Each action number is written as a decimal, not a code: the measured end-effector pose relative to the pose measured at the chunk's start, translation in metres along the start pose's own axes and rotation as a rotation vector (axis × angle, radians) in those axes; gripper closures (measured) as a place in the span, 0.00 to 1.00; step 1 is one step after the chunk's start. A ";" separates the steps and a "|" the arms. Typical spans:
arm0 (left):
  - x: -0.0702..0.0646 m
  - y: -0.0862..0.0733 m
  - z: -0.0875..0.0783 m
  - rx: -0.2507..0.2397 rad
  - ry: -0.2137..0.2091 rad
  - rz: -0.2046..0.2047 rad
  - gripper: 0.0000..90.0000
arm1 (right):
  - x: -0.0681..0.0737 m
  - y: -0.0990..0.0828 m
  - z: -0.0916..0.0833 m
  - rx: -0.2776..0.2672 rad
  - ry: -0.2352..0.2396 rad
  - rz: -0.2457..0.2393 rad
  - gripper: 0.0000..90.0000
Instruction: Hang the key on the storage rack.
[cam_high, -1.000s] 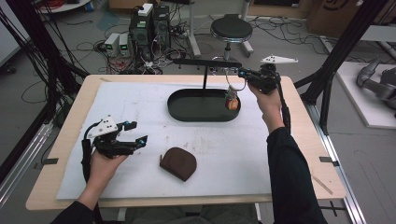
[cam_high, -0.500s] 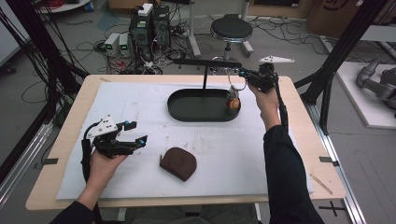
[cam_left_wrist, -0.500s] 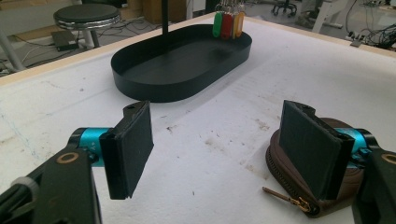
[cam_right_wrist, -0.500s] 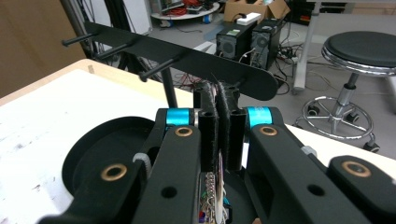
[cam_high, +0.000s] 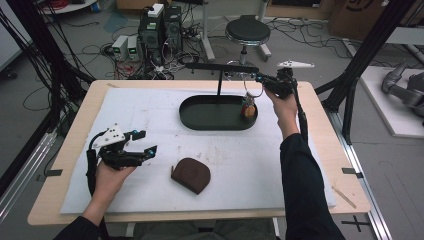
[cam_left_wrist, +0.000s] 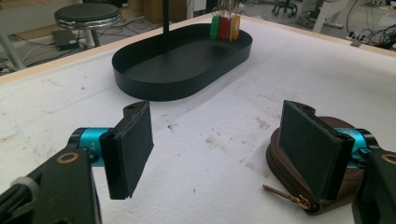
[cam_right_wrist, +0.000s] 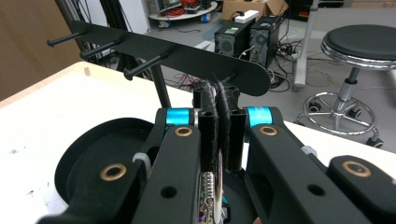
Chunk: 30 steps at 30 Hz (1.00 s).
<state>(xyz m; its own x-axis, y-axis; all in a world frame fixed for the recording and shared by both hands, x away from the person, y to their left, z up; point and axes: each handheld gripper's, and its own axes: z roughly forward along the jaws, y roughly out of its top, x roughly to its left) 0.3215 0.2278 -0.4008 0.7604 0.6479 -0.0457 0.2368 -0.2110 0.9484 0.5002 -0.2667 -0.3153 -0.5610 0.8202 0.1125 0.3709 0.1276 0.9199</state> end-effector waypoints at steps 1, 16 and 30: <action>0.000 0.000 0.000 0.001 -0.001 0.002 0.29 | 0.000 0.000 0.000 0.002 -0.005 -0.005 0.98; 0.000 -0.001 0.000 0.005 -0.005 0.003 0.29 | 0.005 0.003 -0.014 0.024 -0.128 -0.070 0.69; 0.005 -0.001 -0.001 0.007 0.009 0.002 0.29 | 0.027 -0.026 -0.077 0.020 -0.055 -0.134 0.47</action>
<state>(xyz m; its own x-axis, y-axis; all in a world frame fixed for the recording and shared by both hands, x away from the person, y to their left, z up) 0.3242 0.2321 -0.4013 0.7557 0.6536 -0.0410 0.2397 -0.2178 0.9461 0.4185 -0.2912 -0.3076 -0.5656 0.8241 -0.0325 0.3099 0.2489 0.9176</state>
